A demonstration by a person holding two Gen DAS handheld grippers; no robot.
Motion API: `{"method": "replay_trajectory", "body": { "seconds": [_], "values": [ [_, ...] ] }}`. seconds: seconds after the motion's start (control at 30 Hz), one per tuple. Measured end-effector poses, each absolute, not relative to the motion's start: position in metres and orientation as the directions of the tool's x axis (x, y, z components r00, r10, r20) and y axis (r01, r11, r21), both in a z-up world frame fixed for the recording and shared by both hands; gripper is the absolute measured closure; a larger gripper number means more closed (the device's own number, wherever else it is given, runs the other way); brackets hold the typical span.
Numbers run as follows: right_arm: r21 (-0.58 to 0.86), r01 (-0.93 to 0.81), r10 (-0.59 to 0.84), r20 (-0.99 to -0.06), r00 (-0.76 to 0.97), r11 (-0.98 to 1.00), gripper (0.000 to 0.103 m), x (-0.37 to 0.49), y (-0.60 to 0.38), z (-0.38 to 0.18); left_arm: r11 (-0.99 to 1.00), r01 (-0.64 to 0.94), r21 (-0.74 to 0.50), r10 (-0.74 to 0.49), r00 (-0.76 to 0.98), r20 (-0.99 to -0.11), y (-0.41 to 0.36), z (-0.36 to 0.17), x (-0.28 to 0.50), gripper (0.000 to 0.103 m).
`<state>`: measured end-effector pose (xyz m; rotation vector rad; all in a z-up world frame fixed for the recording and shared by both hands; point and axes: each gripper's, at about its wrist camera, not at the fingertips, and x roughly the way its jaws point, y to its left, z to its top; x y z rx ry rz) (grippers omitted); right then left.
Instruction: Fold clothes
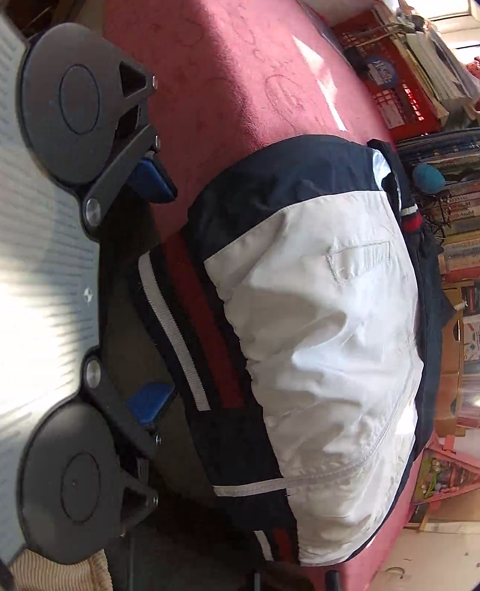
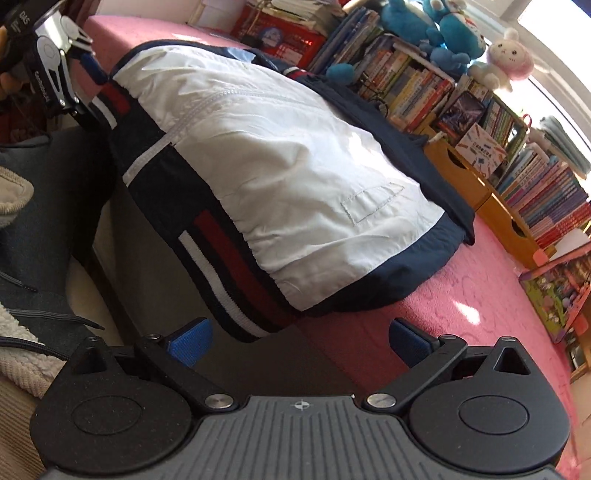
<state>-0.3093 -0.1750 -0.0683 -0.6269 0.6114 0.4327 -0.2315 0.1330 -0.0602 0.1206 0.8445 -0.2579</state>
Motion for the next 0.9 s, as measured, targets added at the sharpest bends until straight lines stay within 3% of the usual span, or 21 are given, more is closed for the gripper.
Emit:
{"method": "replay_trajectory", "body": {
  "seconds": [0.13,0.2,0.23,0.27,0.33,0.57,0.67,0.73,0.9],
  "values": [
    [-0.134,-0.540,0.324,-0.672,0.666,0.831,0.000,-0.293,-0.189,-0.067,0.927,0.193,-0.321,-0.371,0.596,-0.712,0.165,-0.066,-0.217,0.001],
    [0.004,-0.532,0.401,-0.660,0.635,0.847,0.002,-0.281,-0.194,-0.064,0.888,0.198,-0.415,-0.445,0.598,-0.667,0.171,-0.063,-0.213,0.020],
    [0.077,-0.522,0.435,-0.662,0.610,0.849,0.014,-0.277,-0.197,-0.062,0.870,0.209,-0.446,-0.474,0.599,-0.645,0.172,-0.060,-0.213,0.038],
    [0.150,-0.502,0.461,-0.671,0.581,0.852,0.041,-0.272,-0.201,-0.058,0.869,0.225,-0.441,-0.480,0.603,-0.638,0.172,-0.054,-0.216,0.050],
    [0.287,-0.467,0.523,-0.670,0.527,0.837,0.078,-0.263,-0.211,-0.047,0.865,0.284,-0.414,-0.496,0.610,-0.618,0.167,-0.036,-0.229,0.061],
    [0.520,-0.459,0.691,-0.474,0.546,0.720,0.085,-0.240,-0.235,0.011,0.758,0.524,-0.388,-0.650,0.660,-0.378,0.154,0.037,-0.235,0.060],
    [0.560,-0.468,0.715,-0.383,0.585,0.683,0.085,-0.210,-0.233,0.032,0.768,0.542,-0.341,-0.639,0.691,-0.338,0.141,0.049,-0.197,0.057],
    [0.562,-0.466,0.708,-0.356,0.609,0.683,0.085,-0.178,-0.225,0.041,0.802,0.513,-0.306,-0.596,0.720,-0.355,0.133,0.049,-0.162,0.058],
    [0.498,-0.327,0.579,-0.523,0.626,0.803,0.084,-0.085,-0.184,0.024,0.917,0.337,-0.215,-0.399,0.743,-0.537,0.117,0.016,-0.081,0.057]
  ]
}}
